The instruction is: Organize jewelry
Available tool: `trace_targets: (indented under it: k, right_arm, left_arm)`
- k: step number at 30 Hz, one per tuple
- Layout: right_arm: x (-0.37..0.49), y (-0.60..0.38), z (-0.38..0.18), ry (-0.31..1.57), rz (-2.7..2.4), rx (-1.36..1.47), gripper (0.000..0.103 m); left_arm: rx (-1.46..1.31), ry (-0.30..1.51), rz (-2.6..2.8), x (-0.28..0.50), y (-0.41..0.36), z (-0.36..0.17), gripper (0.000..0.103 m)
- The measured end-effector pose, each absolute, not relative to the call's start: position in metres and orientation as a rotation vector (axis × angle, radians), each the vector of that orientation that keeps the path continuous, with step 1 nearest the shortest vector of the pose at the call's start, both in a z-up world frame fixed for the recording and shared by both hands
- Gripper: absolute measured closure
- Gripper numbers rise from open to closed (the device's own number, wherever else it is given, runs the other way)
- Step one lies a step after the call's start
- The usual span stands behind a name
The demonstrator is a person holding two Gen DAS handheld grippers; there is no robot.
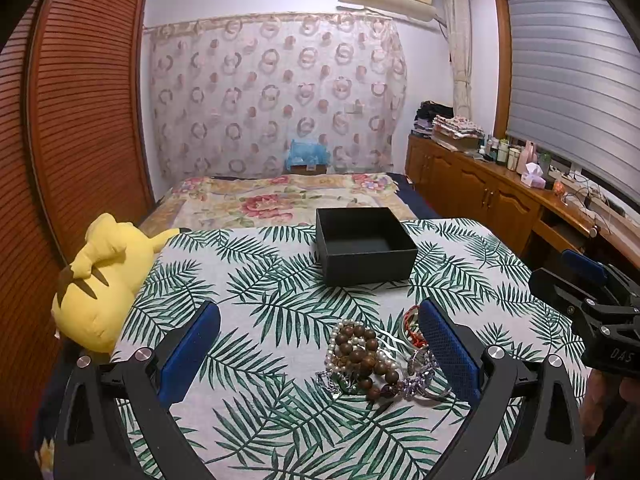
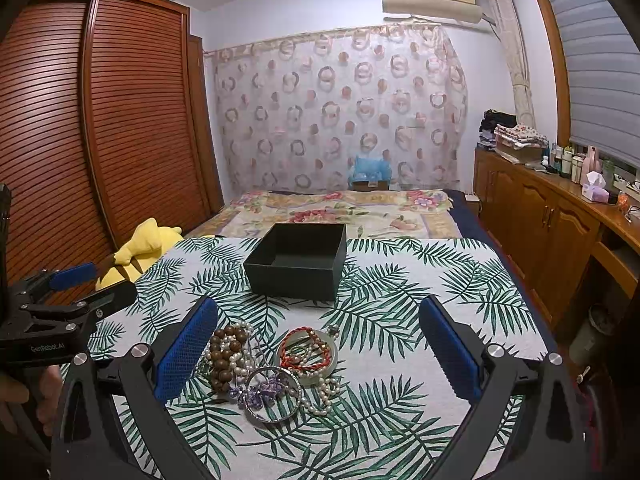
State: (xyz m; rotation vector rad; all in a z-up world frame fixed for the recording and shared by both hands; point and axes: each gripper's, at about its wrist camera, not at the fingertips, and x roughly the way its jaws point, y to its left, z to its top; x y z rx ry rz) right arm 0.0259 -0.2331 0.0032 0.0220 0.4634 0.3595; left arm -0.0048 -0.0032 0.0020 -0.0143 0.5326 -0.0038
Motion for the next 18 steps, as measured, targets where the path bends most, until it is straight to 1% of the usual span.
trace_targets:
  k: [18]
  right_arm:
    - [0.0253,-0.2336,0.0041,0.463,0.36,0.023,0.002]
  left_arm:
    - [-0.018,0.532,-0.006,-0.0057,-0.0016,0.0044,0.007]
